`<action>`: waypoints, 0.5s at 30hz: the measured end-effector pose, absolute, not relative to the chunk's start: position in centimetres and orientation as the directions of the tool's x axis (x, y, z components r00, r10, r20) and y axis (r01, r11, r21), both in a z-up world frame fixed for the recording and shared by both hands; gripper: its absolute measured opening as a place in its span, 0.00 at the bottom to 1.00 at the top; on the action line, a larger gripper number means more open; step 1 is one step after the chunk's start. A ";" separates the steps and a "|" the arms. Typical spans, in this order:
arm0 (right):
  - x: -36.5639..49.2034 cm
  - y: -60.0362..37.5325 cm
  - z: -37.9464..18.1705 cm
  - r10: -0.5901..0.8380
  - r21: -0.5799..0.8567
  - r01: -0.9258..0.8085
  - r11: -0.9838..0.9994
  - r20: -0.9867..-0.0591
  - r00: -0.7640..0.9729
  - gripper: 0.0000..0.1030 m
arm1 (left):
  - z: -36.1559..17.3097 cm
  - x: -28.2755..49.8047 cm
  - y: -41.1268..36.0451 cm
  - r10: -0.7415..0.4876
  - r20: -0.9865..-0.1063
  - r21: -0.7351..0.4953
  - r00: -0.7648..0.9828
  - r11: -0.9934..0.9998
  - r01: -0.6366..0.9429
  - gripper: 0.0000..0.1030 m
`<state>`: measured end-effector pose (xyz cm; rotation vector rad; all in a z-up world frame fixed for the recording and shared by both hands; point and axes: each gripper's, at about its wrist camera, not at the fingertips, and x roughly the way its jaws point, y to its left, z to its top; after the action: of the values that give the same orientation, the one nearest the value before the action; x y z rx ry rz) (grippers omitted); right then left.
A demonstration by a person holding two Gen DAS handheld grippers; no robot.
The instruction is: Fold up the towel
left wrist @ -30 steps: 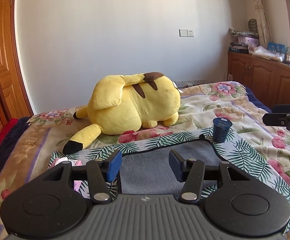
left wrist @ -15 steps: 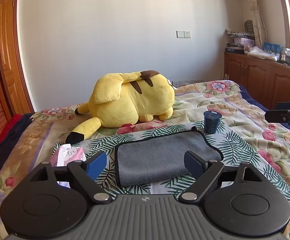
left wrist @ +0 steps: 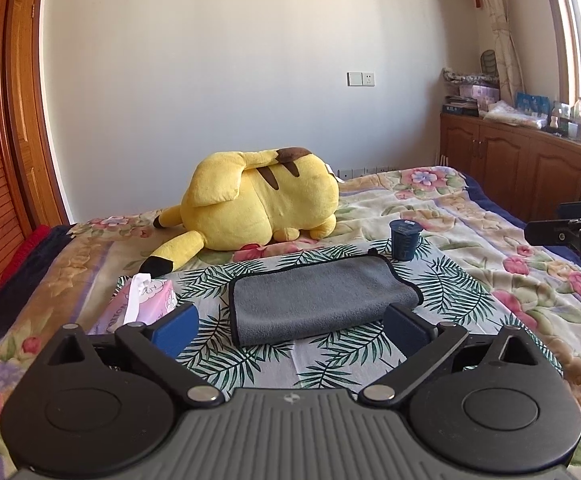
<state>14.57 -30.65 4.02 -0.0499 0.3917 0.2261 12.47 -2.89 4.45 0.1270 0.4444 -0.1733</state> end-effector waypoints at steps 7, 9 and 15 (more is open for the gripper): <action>12.5 -30.9 4.3 0.210 0.002 -0.225 0.974 -0.367 0.906 0.88 | 4.3 10.0 -2.7 -0.151 -0.419 0.047 0.895 0.981 0.188 0.82; 11.8 -30.9 4.3 0.210 -0.007 -0.228 0.974 -0.363 0.908 0.93 | 4.3 9.1 -2.9 -0.152 -0.408 0.053 0.900 0.981 0.189 0.83; 10.0 -31.1 4.1 0.201 -0.007 -0.217 0.976 -0.349 0.915 1.00 | 4.1 7.0 -3.0 -0.158 -0.399 0.070 0.903 0.977 0.202 0.84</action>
<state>9.96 -31.09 4.06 -0.0457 0.3543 0.2154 7.04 -2.98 4.10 0.1109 0.4028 -0.1861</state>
